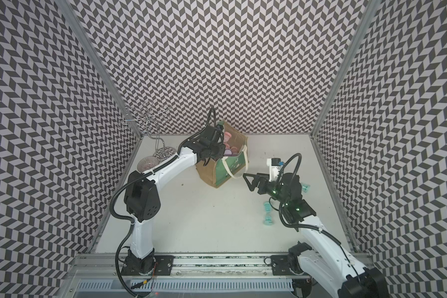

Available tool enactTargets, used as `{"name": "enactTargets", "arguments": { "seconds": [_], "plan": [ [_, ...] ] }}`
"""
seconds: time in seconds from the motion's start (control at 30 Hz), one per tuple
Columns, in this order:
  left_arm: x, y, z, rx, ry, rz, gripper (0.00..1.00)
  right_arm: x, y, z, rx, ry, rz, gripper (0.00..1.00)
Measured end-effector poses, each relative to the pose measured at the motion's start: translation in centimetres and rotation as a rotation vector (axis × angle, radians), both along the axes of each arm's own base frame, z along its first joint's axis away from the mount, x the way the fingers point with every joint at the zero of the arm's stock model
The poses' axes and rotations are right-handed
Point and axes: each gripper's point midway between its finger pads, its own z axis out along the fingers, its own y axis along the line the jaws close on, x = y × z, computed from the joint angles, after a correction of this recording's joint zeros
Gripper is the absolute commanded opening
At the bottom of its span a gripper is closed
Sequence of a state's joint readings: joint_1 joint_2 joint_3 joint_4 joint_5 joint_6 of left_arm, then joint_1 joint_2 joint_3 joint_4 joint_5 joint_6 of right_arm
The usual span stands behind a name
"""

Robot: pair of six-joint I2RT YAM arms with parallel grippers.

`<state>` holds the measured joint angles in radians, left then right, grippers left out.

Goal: Put the hourglass into the canvas bag
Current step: Place the hourglass in the canvas bag.

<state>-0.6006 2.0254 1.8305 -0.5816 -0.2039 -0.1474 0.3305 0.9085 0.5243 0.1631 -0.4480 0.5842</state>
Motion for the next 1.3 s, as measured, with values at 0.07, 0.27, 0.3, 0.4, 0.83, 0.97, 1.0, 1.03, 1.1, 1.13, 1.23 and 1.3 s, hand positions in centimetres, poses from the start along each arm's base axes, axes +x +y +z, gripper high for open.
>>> {"name": "enactTargets", "arguments": {
  "seconds": [0.07,0.27,0.3,0.4,0.83,0.97,1.0,1.03,1.1,1.13,1.23,1.3],
  "plan": [
    [0.0,0.0,-0.1,0.001,0.002,0.001,0.47,0.0,0.0,0.0,-0.001,0.001,-0.002,0.99],
    [-0.1,0.2,0.0,0.002,0.001,0.004,0.52,0.0,-0.1,-0.1,-0.004,0.004,-0.005,0.99],
    [-0.2,0.2,0.1,0.002,0.000,0.004,0.53,0.0,-0.1,-0.1,-0.004,0.005,-0.006,0.99],
    [-0.4,0.4,0.3,0.001,0.000,0.005,0.54,-0.1,-0.1,-0.1,-0.004,0.005,-0.006,0.99],
    [-2.8,2.2,3.2,-0.027,-0.021,0.022,0.60,-0.5,-0.8,-0.7,-0.053,0.050,-0.030,0.99],
    [-4.3,2.8,5.4,-0.073,-0.051,0.016,0.62,-0.6,-1.2,-0.9,-0.080,0.070,-0.044,0.99],
    [-4.6,2.9,6.1,-0.088,-0.062,0.013,0.62,-0.7,-1.2,-1.0,-0.085,0.076,-0.046,0.99],
    [-5.0,3.0,7.0,-0.106,-0.078,0.009,0.62,-0.8,-1.4,-1.0,-0.091,0.081,-0.051,0.99],
    [-5.6,3.0,8.7,-0.143,-0.107,-0.001,0.62,-0.9,-1.6,-1.2,-0.104,0.093,-0.060,0.99],
    [-5.8,2.9,9.5,-0.162,-0.122,-0.006,0.62,-1.0,-1.7,-1.2,-0.111,0.101,-0.065,0.99],
    [-6.9,2.5,11.4,-0.209,-0.164,-0.027,0.62,-1.1,-2.1,-1.3,-0.131,0.119,-0.079,0.99],
    [-8.2,1.9,12.0,-0.236,-0.178,-0.056,0.63,-1.3,-2.4,-1.3,-0.142,0.130,-0.092,0.99]
  ]
}}
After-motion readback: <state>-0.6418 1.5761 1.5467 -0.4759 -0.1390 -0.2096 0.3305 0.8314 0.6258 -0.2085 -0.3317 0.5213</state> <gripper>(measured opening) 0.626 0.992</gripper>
